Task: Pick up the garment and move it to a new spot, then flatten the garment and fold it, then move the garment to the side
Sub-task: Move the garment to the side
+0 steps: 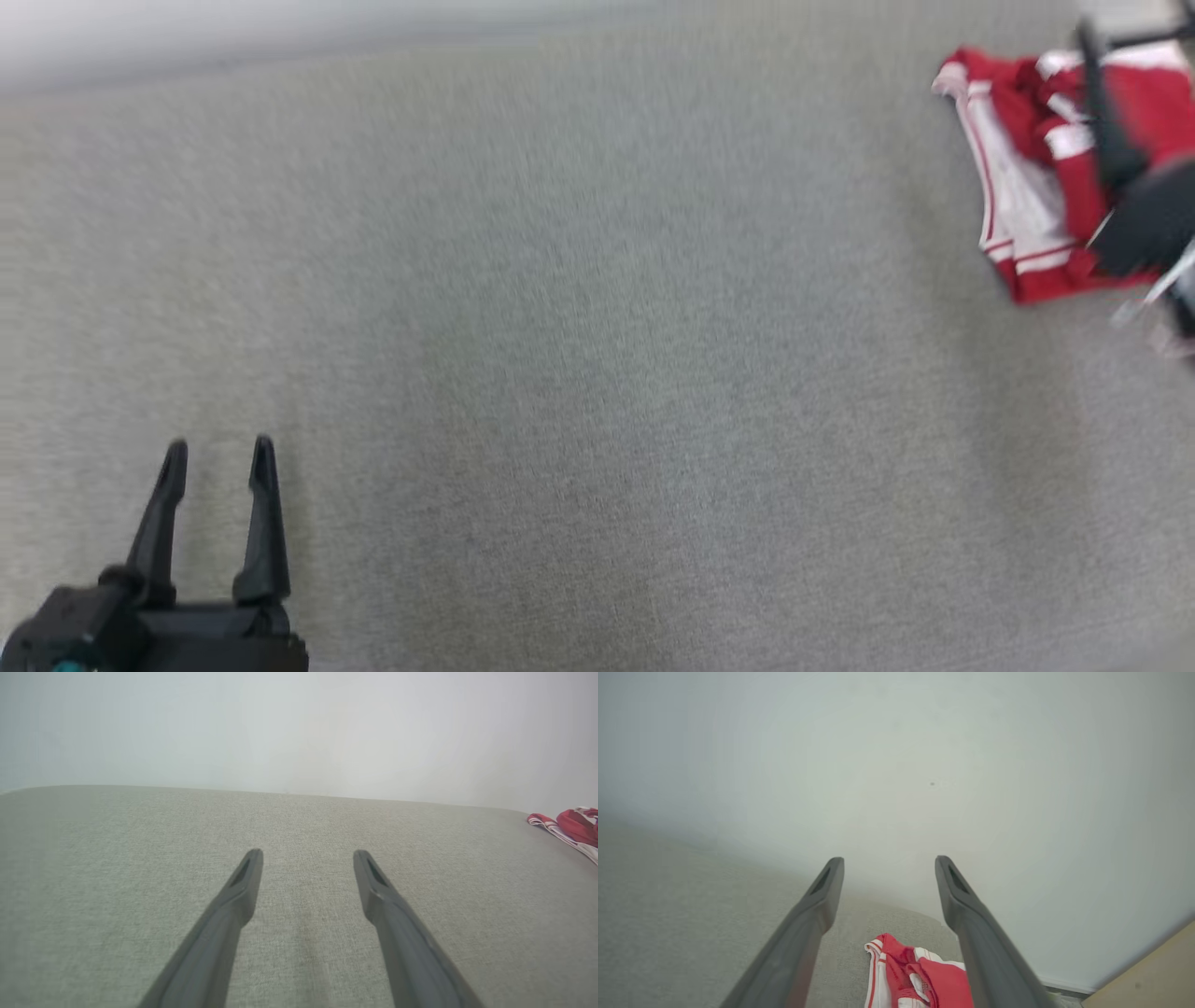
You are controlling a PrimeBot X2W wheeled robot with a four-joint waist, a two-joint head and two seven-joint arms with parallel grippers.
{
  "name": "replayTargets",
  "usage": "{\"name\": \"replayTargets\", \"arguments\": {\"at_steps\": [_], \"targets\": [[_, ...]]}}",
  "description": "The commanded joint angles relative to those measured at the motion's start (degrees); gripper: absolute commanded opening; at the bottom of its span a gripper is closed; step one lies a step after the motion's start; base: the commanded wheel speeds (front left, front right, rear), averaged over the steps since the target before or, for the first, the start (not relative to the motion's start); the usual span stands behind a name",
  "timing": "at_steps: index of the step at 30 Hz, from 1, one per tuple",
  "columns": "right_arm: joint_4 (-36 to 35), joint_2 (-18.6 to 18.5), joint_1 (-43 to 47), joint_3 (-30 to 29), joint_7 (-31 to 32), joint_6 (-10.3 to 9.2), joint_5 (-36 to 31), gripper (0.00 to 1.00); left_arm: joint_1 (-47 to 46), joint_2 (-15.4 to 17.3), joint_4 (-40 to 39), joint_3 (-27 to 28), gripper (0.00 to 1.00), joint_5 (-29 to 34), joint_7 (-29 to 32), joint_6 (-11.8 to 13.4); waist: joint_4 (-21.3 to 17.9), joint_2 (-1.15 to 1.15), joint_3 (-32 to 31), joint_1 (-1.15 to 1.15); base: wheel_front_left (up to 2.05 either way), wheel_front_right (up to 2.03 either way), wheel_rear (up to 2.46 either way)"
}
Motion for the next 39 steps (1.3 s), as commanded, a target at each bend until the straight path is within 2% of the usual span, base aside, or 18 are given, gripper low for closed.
{"name": "replayTargets", "arguments": {"at_steps": [1,9,14,19,31,39], "targets": [[-2.6,1.5,4.2,-2.5,-0.2,-0.19,-0.5,1.00,1.5,-0.4,0.3,0.6,1.00,-0.3,-0.1,-0.1,1.6,0.01,-7.0,0.01,0.00,0.00,0.00],[-14.5,9.8,24.3,-12.9,-0.2,-0.19,-5.4,1.00,4.8,-1.6,1.9,2.3,1.00,0.2,-0.1,-0.4,3.0,0.01,-12.1,0.01,0.00,0.00,0.00],[-20.3,14.8,33.0,-14.6,-0.2,-0.19,-7.3,1.00,5.2,-1.9,2.8,3.2,1.00,0.4,-0.1,-0.5,3.3,0.01,-13.5,0.01,0.00,0.00,0.00],[-23.6,18.3,38.9,-15.5,-0.2,-0.19,-9.1,1.00,5.6,-2.0,3.8,3.6,1.00,1.0,-0.1,-0.9,4.0,0.01,-15.1,0.01,0.00,0.00,0.00],[-29.5,24.0,49.6,-21.3,-0.2,-0.19,-12.0,1.00,6.1,-2.4,5.6,4.0,1.00,1.5,-0.1,-1.7,6.4,0.01,-18.0,0.01,0.00,0.00,0.00],[-30.5,25.9,52.1,-22.9,-0.2,-0.19,-12.8,1.00,6.5,-2.5,6.4,4.2,1.00,1.4,-0.1,-2.2,7.1,0.01,-18.3,0.01,0.00,0.00,0.00]]}}
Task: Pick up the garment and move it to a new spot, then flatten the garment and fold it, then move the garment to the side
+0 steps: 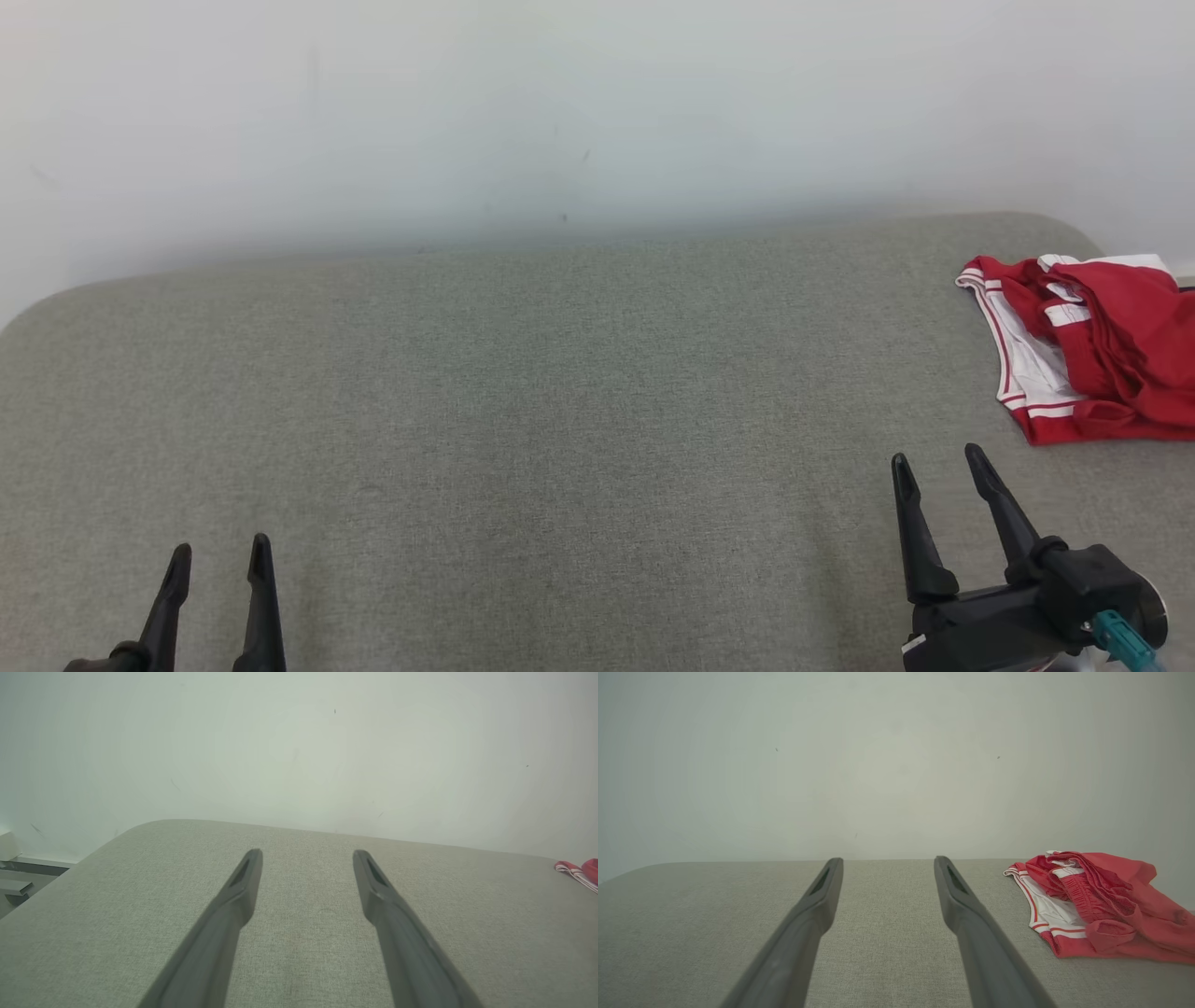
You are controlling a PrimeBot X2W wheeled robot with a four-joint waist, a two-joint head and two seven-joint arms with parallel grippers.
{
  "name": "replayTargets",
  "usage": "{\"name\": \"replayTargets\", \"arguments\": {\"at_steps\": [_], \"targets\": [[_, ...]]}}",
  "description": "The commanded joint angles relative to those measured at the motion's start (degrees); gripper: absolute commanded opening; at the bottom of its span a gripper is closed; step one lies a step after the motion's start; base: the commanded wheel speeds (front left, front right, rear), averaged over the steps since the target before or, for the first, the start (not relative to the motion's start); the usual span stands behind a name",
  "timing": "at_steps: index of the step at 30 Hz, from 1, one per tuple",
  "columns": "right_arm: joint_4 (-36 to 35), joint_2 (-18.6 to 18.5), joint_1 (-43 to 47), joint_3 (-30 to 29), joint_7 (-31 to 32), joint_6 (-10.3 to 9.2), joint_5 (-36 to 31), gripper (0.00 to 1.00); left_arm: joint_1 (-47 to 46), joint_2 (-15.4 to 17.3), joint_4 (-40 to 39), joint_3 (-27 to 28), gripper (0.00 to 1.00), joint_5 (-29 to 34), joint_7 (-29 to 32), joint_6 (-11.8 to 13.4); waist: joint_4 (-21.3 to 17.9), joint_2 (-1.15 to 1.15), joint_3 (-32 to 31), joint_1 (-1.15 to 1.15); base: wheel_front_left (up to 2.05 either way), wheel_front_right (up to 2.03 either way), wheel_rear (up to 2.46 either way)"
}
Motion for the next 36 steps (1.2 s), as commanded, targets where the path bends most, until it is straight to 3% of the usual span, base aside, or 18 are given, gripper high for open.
{"name": "replayTargets", "arguments": {"at_steps": [1,21,36], "targets": [[0.2,0.5,0.4,0.0,-0.2,-0.19,-0.4,1.00,0.5,0.0,0.2,0.1,1.00,0.4,-0.1,-0.3,0.2,0.00,-0.1,0.00,0.00,0.00,0.00],[4.3,1.5,0.3,0.5,0.4,-0.19,1.8,1.00,-0.5,0.2,-0.6,-0.4,1.00,0.9,-0.1,-0.7,0.8,0.00,-0.1,0.00,0.00,0.00,0.00],[3.7,2.6,1.3,-0.9,0.6,-0.19,1.6,1.00,0.1,0.0,-0.7,0.2,1.00,0.9,-0.1,-0.7,0.4,0.00,-0.4,0.00,0.00,0.00,0.00]]}}
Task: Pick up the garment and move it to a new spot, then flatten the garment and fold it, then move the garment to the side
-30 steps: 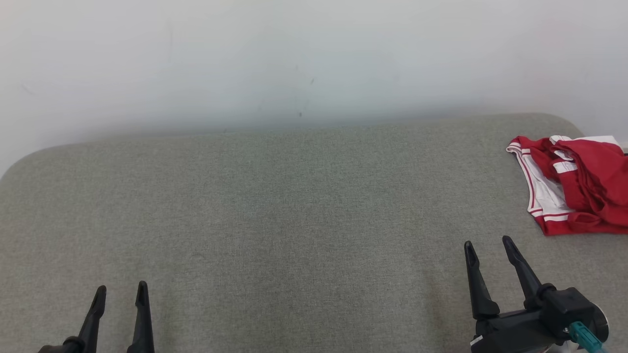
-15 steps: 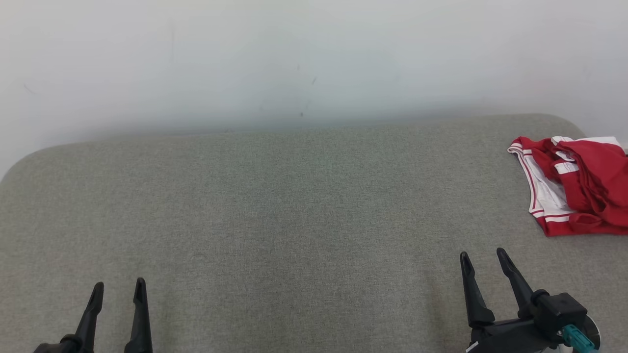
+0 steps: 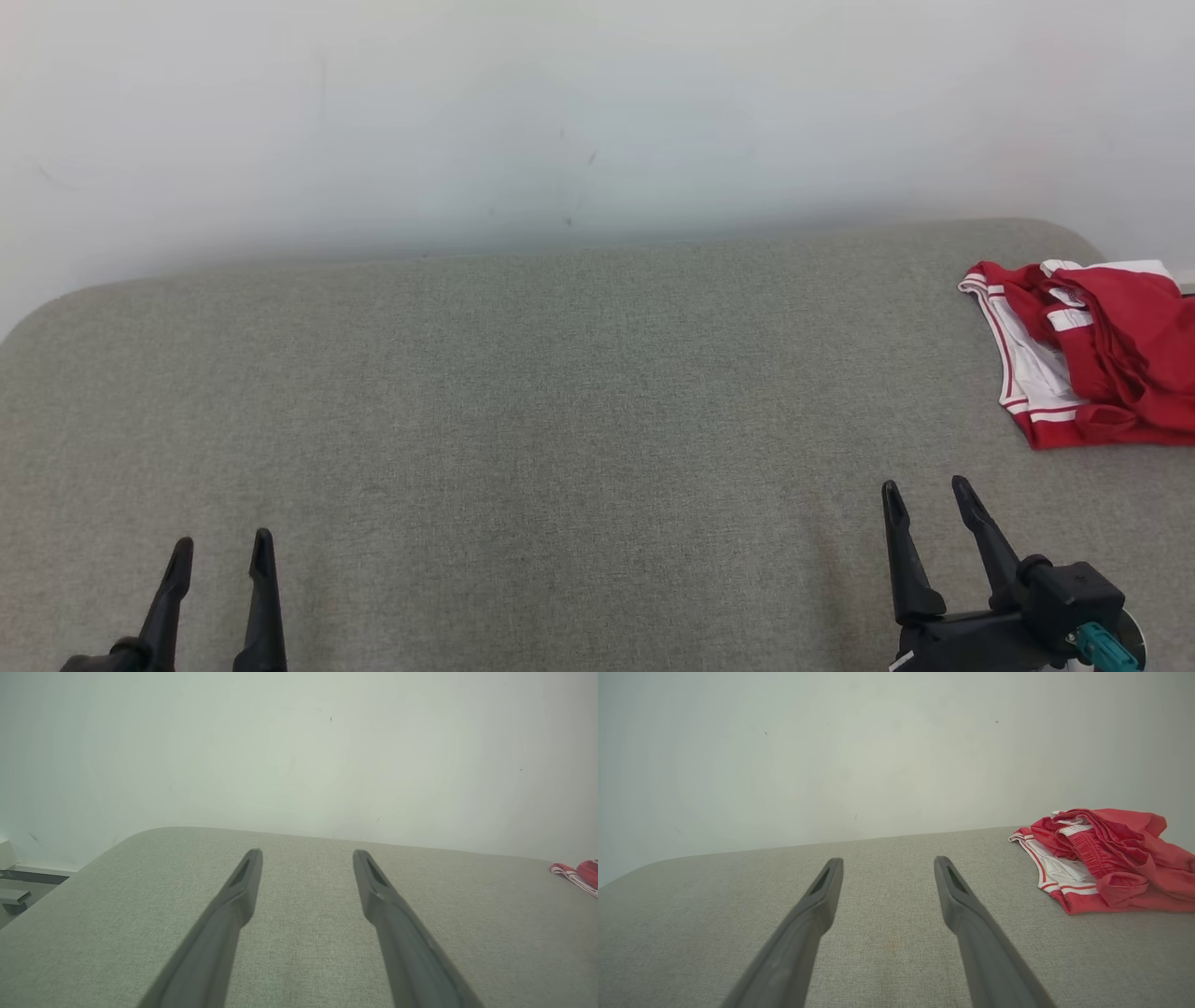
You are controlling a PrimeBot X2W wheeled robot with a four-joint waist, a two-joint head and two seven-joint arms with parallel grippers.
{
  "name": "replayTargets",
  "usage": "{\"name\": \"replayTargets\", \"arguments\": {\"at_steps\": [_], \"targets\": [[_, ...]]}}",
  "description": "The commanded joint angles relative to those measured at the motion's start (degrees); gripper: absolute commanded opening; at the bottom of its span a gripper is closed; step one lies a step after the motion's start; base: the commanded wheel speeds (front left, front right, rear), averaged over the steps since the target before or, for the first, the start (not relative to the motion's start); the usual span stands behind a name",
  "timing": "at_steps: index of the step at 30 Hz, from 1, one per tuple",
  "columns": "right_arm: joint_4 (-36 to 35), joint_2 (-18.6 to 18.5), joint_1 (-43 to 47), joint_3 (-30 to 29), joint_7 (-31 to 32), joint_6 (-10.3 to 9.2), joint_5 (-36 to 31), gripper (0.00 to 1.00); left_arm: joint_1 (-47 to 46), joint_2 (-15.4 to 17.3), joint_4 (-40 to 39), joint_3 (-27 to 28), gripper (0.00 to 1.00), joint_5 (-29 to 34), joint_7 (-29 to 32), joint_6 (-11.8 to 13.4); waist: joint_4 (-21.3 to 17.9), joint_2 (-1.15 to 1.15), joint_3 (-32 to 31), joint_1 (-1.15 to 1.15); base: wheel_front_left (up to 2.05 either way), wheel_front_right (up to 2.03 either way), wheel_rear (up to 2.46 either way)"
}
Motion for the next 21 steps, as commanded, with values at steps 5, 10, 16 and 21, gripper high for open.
{"name": "replayTargets", "arguments": {"at_steps": [5,10,16,21], "targets": [[0.5,0.1,0.1,0.0,0.3,0.00,0.1,0.00,0.1,-0.1,0.7,0.0,0.00,0.3,0.1,0.0,0.0,0.00,0.1,0.00,0.00,0.00,0.00],[2.0,0.3,1.0,-0.3,1.1,0.00,2.6,0.00,0.2,-0.7,2.8,0.0,0.00,-2.1,1.1,0.0,0.0,0.00,0.1,0.01,0.00,0.00,0.00],[1.8,0.5,0.6,-1.2,3.1,-0.01,10.2,0.00,-0.7,-0.9,3.3,0.0,0.00,-9.8,3.1,0.0,0.1,0.00,0.2,0.01,0.00,0.00,0.00],[1.6,0.6,0.3,-1.9,4.4,-0.02,15.3,0.00,-1.3,-1.0,3.5,-0.2,0.00,-14.9,4.4,0.0,0.2,0.00,0.2,0.01,0.00,0.00,0.00]]}}
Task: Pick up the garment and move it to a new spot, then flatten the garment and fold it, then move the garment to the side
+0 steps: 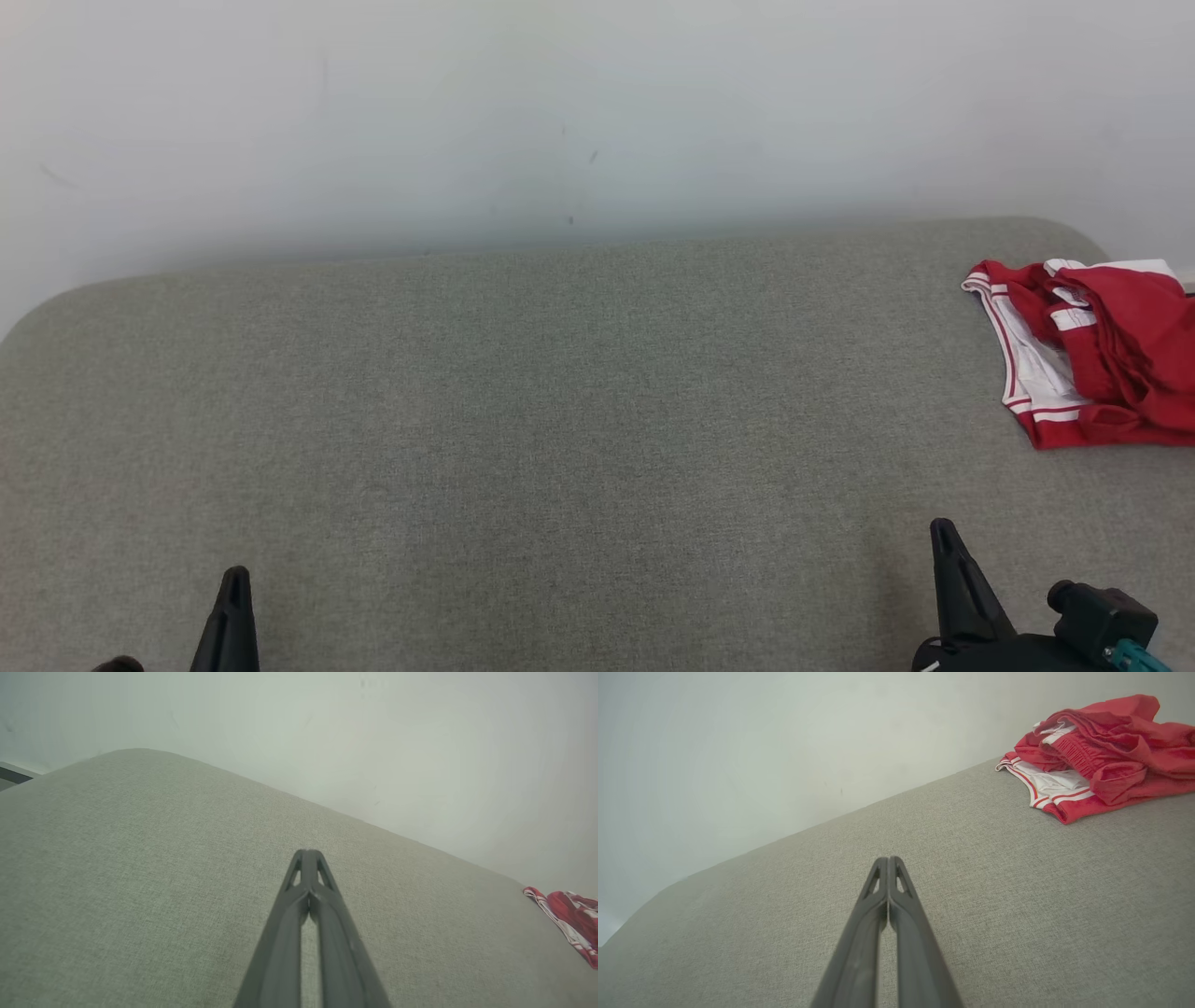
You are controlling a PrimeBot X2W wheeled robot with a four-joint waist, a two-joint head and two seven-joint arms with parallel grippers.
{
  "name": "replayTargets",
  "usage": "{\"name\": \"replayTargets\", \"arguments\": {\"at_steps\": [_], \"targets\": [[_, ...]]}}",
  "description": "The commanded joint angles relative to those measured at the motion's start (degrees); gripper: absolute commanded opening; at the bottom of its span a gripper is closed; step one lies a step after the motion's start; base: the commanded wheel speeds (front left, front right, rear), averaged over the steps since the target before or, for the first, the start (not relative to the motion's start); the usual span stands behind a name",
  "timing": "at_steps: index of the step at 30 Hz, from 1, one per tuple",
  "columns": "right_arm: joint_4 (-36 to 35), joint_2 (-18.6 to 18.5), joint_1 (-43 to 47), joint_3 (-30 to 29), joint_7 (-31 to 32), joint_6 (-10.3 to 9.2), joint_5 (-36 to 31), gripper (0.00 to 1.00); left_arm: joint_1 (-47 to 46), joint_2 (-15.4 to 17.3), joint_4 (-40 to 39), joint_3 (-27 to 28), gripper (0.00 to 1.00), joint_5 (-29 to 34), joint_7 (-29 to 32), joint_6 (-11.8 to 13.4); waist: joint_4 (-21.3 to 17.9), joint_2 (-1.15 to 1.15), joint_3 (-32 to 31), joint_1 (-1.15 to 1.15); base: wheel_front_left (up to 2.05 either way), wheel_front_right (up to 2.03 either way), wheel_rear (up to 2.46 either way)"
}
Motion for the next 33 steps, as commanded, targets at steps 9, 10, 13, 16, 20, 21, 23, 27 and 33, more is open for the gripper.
{"name": "replayTargets", "arguments": {"at_steps": [9,10,13,16,20,21,23,27,33], "targets": [[-1.3,0.2,-2.0,-1.5,2.5,-0.03,10.3,0.00,-2.6,0.0,-0.1,0.0,0.00,-10.3,2.5,0.0,0.1,0.00,0.1,0.00,0.00,0.00,0.00],[-1.3,0.3,-2.0,-1.6,2.7,-0.03,11.1,0.00,-2.7,0.0,0.0,0.0,0.00,-11.1,2.7,0.0,0.1,0.00,0.1,0.00,0.00,0.00,0.00],[-1.4,0.3,-2.2,-1.9,3.4,-0.03,13.7,0.00,-3.0,-0.1,0.2,-0.1,0.00,-13.8,3.5,0.0,0.2,0.00,0.1,0.00,0.00,0.00,0.00],[-1.5,0.4,-2.3,-2.1,3.8,-0.03,15.4,0.00,-3.2,-0.1,0.3,-0.1,0.00,-15.4,3.9,0.0,0.2,0.00,0.2,0.00,0.00,0.00,0.00],[-1.6,0.5,-2.5,-2.5,4.6,-0.04,18.6,0.00,-3.6,-0.2,0.5,-0.1,0.00,-18.7,4.7,0.0,0.3,0.00,0.2,0.00,0.00,0.00,0.00],[-1.6,0.5,-2.6,-2.6,4.8,-0.04,19.4,0.00,-3.7,-0.2,0.6,-0.1,0.00,-19.5,4.9,0.0,0.3,0.00,0.2,0.00,0.00,0.00,0.00],[-1.6,0.6,-2.7,-2.8,5.2,-0.04,21.0,0.00,-3.9,-0.2,0.7,-0.1,0.00,-21.1,5.3,0.0,0.3,0.00,0.2,0.00,0.00,0.00,0.00],[-1.7,0.6,-2.9,-3.2,6.0,-0.04,24.0,0.00,-4.3,-0.3,0.9,-0.1,0.00,-24.2,6.2,0.0,0.4,0.00,0.3,0.00,0.00,0.00,0.00],[-1.8,0.8,-3.1,-3.7,7.1,-0.05,28.3,0.00,-4.8,-0.4,1.2,-0.2,0.00,-28.4,7.3,0.0,0.4,0.00,0.3,0.00,0.00,0.00,0.00]]}}
